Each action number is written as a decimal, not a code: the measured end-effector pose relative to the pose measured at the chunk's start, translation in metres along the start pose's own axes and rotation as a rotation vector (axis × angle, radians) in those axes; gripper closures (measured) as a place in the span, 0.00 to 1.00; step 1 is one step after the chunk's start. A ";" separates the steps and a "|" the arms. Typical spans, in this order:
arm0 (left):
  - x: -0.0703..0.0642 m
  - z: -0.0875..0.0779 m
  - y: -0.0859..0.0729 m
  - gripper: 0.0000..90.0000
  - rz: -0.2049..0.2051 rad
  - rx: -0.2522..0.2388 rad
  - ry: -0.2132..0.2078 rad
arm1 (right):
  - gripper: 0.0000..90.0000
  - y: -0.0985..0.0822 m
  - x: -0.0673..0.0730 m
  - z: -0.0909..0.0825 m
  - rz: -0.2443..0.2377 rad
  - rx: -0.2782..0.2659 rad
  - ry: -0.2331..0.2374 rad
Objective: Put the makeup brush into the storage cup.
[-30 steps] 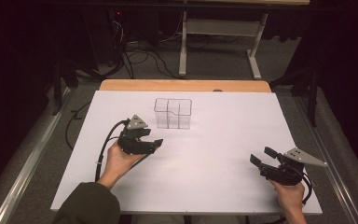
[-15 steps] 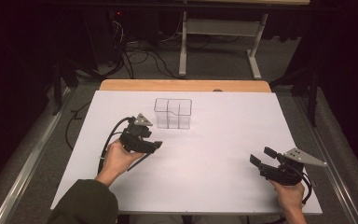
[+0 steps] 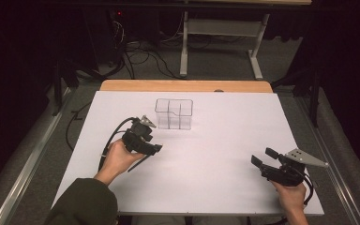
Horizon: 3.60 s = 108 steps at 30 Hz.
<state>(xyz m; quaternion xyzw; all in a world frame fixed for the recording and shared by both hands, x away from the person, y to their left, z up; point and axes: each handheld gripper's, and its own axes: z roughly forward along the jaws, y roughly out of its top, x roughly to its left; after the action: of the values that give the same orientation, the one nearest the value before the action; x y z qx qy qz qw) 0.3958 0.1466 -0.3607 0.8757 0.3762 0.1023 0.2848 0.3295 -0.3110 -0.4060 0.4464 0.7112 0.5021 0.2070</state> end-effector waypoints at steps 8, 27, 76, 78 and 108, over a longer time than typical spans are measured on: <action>0.000 0.006 0.003 0.56 0.009 0.059 0.004 | 0.32 0.000 0.001 0.000 0.001 0.000 0.000; 0.005 0.023 0.003 0.58 0.016 0.199 0.017 | 0.32 0.000 0.001 0.000 -0.001 0.005 0.002; 0.010 0.048 0.002 0.78 -0.023 0.363 0.024 | 0.32 -0.001 0.001 0.003 -0.003 0.026 0.006; 0.010 0.048 0.002 0.79 -0.019 0.366 0.027 | 0.32 -0.001 0.001 0.003 -0.003 0.026 0.006; 0.009 0.049 0.002 0.92 -0.016 0.367 0.005 | 0.33 -0.001 0.002 0.003 -0.015 0.029 0.000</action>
<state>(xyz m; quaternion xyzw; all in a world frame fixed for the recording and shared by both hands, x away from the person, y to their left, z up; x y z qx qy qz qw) 0.4228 0.1312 -0.3999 0.9096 0.3963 0.0319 0.1203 0.3310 -0.3079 -0.4077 0.4441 0.7217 0.4901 0.2042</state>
